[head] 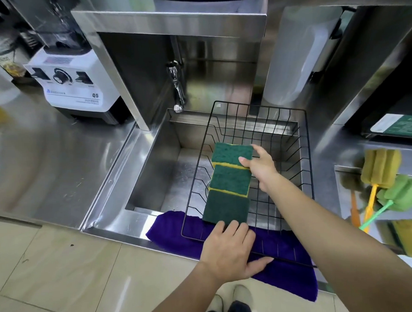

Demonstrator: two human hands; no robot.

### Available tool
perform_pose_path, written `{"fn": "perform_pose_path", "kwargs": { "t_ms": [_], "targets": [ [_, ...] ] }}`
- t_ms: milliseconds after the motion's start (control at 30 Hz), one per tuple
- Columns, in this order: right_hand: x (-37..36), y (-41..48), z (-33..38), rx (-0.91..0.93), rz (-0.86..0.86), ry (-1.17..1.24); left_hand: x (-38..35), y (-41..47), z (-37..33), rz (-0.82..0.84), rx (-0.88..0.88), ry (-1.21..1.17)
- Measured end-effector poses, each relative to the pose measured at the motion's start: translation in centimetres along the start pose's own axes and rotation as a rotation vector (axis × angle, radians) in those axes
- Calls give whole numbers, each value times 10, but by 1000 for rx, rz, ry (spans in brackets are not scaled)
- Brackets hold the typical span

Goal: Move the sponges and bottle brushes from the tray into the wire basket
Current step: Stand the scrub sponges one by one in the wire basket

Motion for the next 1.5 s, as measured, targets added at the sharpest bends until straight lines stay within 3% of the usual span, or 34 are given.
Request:
{"fn": "perform_pose_path", "kwargs": {
  "t_ms": [167,333,400,767,967,1233,1500],
  "targets": [
    [-2,1,4,41,64,-149,1,0,0,-3,-3,3],
    [7,7,4,77,-20,-760,0,0,-1,6,-10,-11],
    [8,4,5,84,-55,-872,0,0,0,3,-5,-10],
    [63,-47,38,347,-133,-640,2,3,0,-1,-29,-1],
    [166,-82,43,384,-490,-604,2,18,-32,84,-5,-38],
    [280,-134,4,156,-797,-745,-3,34,-67,154,-112,-90],
    [320,-148,-52,-70,-722,-796,-1,34,-67,141,-107,-112]
  ]
}}
Point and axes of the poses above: each hand's wrist, its own y-axis towards the middle knuckle, its own x-axis out of the back of the hand, z = x × y, the point moved 8 cm from there along y, towards the middle knuckle, and after that the axes turned 8 degrees about y, right-handed, at the moved point
